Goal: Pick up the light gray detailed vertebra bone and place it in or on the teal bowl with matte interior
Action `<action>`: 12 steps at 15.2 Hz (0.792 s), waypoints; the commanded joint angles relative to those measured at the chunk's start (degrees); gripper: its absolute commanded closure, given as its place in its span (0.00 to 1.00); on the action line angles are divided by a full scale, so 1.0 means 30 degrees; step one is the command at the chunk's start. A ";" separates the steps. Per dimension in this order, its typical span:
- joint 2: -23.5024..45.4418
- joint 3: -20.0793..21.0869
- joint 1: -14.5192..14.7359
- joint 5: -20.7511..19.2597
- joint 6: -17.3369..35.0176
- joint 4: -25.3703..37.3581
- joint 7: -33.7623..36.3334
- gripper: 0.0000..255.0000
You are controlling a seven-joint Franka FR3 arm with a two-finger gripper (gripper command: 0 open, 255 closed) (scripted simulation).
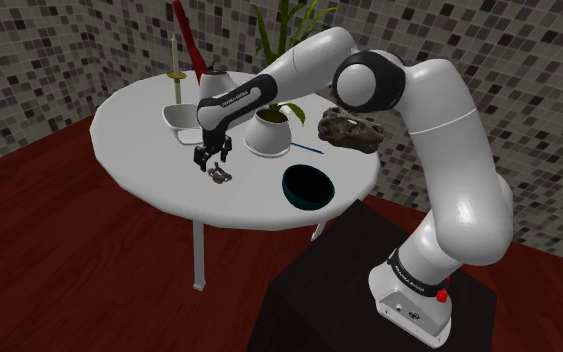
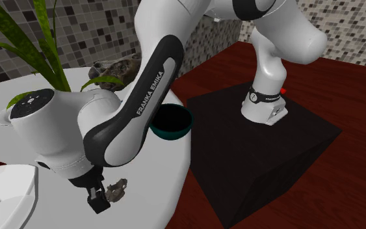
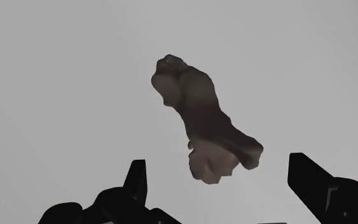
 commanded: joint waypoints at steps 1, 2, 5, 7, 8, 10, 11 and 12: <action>0.0499 -0.0030 0.0060 -0.0028 0.0256 0.0253 0.0047 0.00; 0.0684 -0.0043 0.0071 -0.0041 0.0394 0.0299 0.0053 0.00; 0.1167 -0.0079 0.0101 -0.0074 0.0742 0.0436 0.0069 0.00; 0.1170 -0.0079 0.0101 -0.0073 0.0739 0.0441 0.0069 0.00; 0.1170 -0.0079 0.0101 -0.0073 0.0739 0.0441 0.0069 0.00; 0.1170 -0.0079 0.0101 -0.0073 0.0739 0.0442 0.0069 0.00; 0.1170 -0.0079 0.0101 -0.0073 0.0739 0.0442 0.0069 0.00; 0.1170 -0.0079 0.0101 -0.0073 0.0736 0.0444 0.0068 0.00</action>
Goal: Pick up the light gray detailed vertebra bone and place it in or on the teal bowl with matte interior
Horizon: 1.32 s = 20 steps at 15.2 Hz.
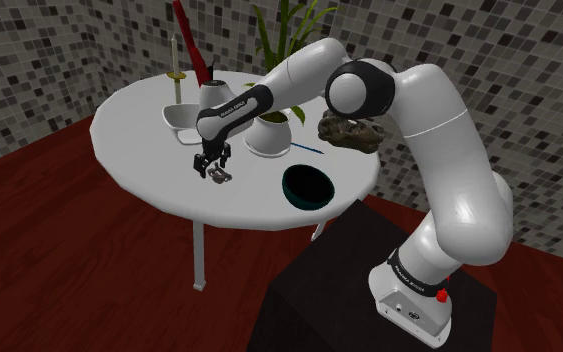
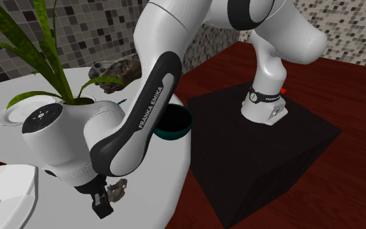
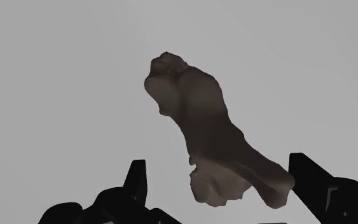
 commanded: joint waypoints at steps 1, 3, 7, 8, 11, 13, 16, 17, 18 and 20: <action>0.0000 0.0000 0.0000 0.0000 0.0000 0.0000 0.0000 1.00; 0.0000 0.0000 0.0000 0.0000 0.0000 0.0000 0.0000 1.00; 0.0006 0.0000 0.0006 0.0000 -0.0004 0.0010 0.0006 1.00; 0.0000 0.0001 0.0006 0.0000 -0.0002 0.0002 0.0006 1.00; -0.0201 0.0014 -0.0011 0.0012 -0.0120 -0.0081 -0.0003 1.00; -0.0596 0.0043 -0.0033 0.0036 -0.0372 -0.0223 -0.0011 1.00; -0.1167 0.0085 -0.0065 0.0075 -0.0773 -0.0393 -0.0024 1.00; -0.1351 0.0099 -0.0076 0.0089 -0.0912 -0.0438 -0.0029 1.00; -0.1534 0.0113 -0.0086 0.0103 -0.1054 -0.0480 -0.0035 1.00; -0.1890 0.0140 -0.0105 0.0131 -0.1343 -0.0546 -0.0045 1.00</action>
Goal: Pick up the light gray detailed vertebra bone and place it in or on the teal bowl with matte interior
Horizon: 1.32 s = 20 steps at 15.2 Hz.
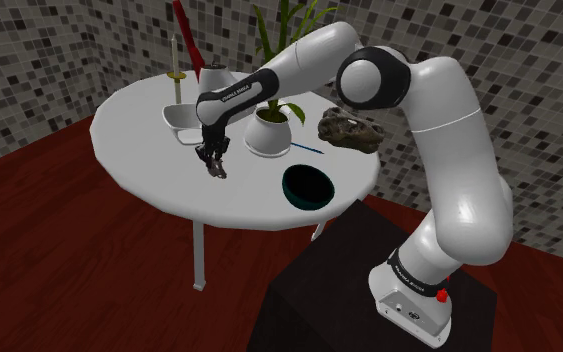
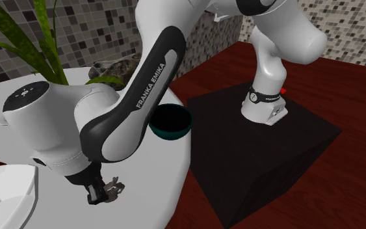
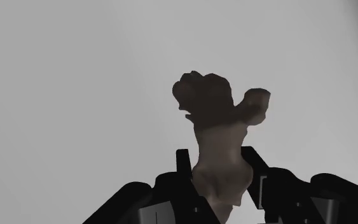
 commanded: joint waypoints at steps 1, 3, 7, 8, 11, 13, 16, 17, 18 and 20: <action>-0.0321 0.0023 -0.0046 0.0032 -0.0347 0.0020 -0.0046 1.00; -0.0668 0.0049 -0.0065 0.0061 -0.0646 -0.0027 -0.0058 1.00; -0.1317 0.0101 -0.0099 0.0119 -0.1278 -0.0043 -0.0082 1.00; -0.1473 0.0113 -0.0107 0.0134 -0.1442 -0.0035 -0.0089 1.00; -0.1917 0.0148 -0.0128 0.0178 -0.1949 0.0029 -0.0108 1.00; -0.2208 0.0171 -0.0142 0.0207 -0.2289 0.0079 -0.0121 1.00; -0.2615 0.0204 -0.0160 0.0250 -0.2824 0.0207 -0.0141 1.00; -0.2745 0.0214 -0.0166 0.0264 -0.3005 0.0259 -0.0148 1.00; -0.2865 0.0224 -0.0170 0.0278 -0.3193 0.0327 -0.0154 1.00; -0.3115 0.0244 -0.0180 0.0306 -0.3563 0.0448 -0.0167 1.00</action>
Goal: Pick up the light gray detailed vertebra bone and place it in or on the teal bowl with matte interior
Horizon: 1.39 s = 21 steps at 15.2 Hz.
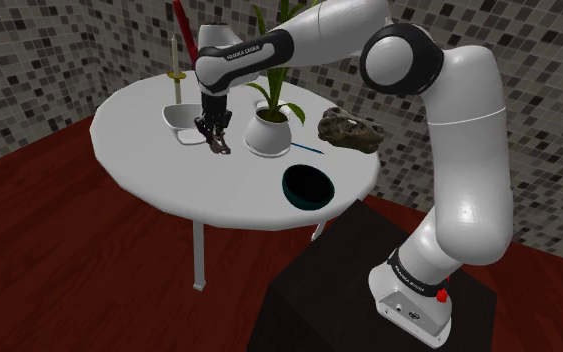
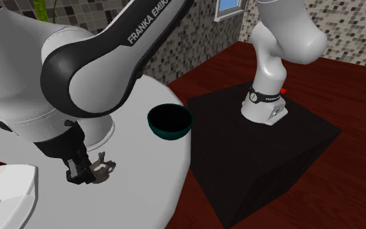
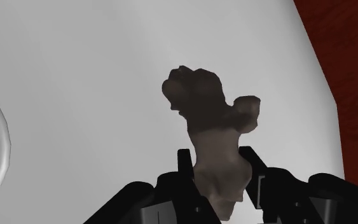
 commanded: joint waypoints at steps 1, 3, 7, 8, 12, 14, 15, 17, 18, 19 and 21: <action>-0.0241 0.0015 -0.0026 0.0029 -0.0372 0.0126 -0.0036 1.00; -0.0374 0.0026 -0.0030 0.0044 -0.0604 0.0225 -0.0043 1.00; -0.3174 -0.0002 -0.0893 0.0287 0.1348 -0.4520 -0.0787 1.00; -0.3806 -0.0020 -0.1101 0.0354 0.1767 -0.5568 -0.1000 1.00; -0.6157 -0.0152 -0.1909 0.0642 0.3236 -0.9375 -0.1961 1.00; -0.7252 -0.0260 -0.2298 0.0794 0.3868 -1.1095 -0.2506 1.00; -0.7783 -0.0322 -0.2493 0.0868 0.4162 -1.1917 -0.2792 1.00; -0.8819 -0.0472 -0.2875 0.1014 0.4707 -1.3493 -0.3395 1.00; -0.9325 -0.0565 -0.3060 0.1085 0.4960 -1.4249 -0.3711 1.00; -0.9823 -0.0664 -0.3247 0.1151 0.5200 -1.4986 -0.4035 1.00; -1.0799 -0.0896 -0.3614 0.1267 0.5643 -1.6402 -0.4708 1.00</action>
